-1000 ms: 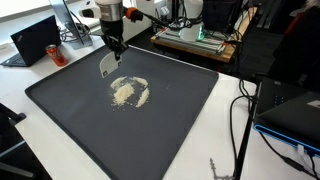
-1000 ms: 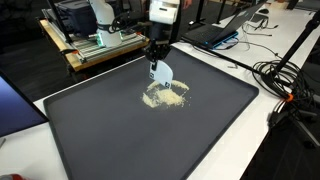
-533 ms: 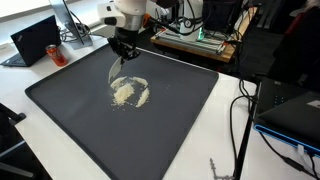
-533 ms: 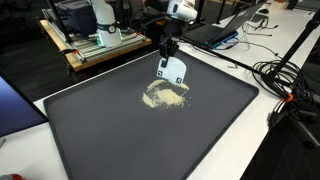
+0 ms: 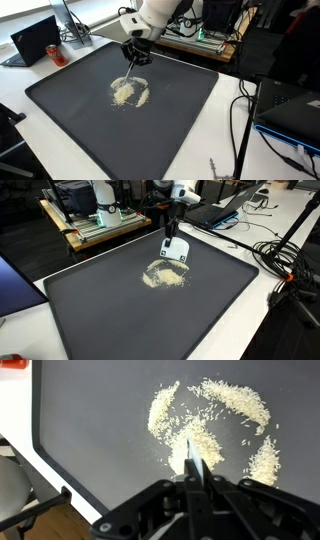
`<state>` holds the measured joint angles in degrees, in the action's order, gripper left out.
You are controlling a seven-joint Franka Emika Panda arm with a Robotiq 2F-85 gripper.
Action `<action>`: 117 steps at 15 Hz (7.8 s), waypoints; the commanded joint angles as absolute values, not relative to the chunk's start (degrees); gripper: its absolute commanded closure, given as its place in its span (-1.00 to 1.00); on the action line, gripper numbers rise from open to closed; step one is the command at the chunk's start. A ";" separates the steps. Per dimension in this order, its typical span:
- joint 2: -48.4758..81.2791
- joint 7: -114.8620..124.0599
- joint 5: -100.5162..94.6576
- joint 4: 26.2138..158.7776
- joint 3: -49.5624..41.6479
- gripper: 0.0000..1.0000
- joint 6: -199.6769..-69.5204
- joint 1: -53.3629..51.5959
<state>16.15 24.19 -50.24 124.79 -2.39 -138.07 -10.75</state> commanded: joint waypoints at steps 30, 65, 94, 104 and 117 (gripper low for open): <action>19.05 -19.27 6.42 104.85 5.55 0.98 -118.81 10.85; 12.01 -67.62 88.20 139.49 -9.16 0.98 -137.39 18.79; 9.90 -21.42 33.08 135.69 -14.45 0.98 -157.60 -2.65; 9.37 -10.62 2.98 117.77 -7.68 0.98 -132.90 0.29; 22.03 -14.87 -1.34 99.25 -0.51 0.98 -117.38 0.09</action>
